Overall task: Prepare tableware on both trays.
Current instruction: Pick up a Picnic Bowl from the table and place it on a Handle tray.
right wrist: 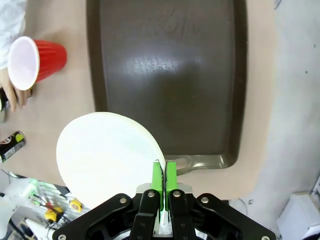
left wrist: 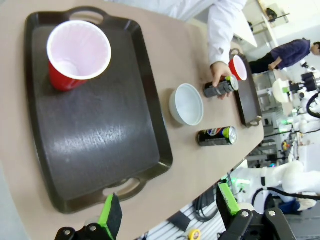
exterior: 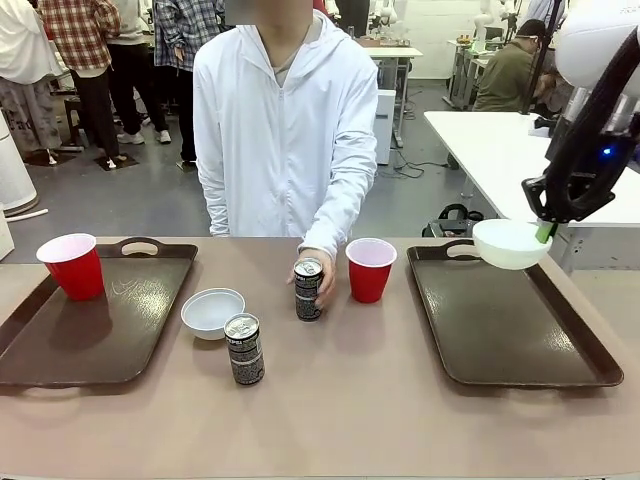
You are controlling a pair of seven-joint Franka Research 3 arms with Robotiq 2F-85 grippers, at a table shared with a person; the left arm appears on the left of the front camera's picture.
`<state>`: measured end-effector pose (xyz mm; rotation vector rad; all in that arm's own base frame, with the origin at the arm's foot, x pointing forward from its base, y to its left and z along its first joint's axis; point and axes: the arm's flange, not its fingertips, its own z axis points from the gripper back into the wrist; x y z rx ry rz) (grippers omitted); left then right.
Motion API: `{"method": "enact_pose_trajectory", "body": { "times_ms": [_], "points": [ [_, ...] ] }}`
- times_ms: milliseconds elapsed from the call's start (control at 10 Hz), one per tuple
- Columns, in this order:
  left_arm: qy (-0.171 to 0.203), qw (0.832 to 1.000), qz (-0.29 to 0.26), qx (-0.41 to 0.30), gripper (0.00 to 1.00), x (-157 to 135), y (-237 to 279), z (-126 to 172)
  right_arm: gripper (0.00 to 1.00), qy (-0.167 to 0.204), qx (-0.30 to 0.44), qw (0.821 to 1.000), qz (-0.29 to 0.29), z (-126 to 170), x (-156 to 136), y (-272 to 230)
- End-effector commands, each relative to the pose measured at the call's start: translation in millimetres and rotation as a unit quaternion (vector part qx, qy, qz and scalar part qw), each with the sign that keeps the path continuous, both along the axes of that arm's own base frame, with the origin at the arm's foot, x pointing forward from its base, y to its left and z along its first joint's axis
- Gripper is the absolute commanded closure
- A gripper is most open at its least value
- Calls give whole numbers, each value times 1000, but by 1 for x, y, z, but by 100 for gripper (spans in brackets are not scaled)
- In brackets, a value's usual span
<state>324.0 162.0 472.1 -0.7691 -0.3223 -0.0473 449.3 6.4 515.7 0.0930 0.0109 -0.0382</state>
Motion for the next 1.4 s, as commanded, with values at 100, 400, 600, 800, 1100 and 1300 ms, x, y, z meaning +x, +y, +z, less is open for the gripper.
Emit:
{"method": "enact_pose_trajectory", "body": {
  "times_ms": [100,400,600,800,1100,1300],
  "points": [
    [-3,1000,4,-8,0,1,-1,1,96,-42,5,999,5,-13,-26,-33],
    [-3,1000,4,-8,0,1,-1,1,96,-45,16,999,20,-34,-29,-34],
    [-3,1000,4,-8,0,1,-1,1,96,-45,18,998,30,-50,-29,-24],
    [-3,1000,4,-8,0,1,-1,1,96,-52,17,998,30,-61,-29,-19],
    [-3,1000,4,-8,0,1,-1,1,96,-54,13,998,30,-80,-16,-12],
    [-3,1000,4,-8,0,1,-1,1,96,-43,1,999,28,-89,-12,-8]
  ]
}}
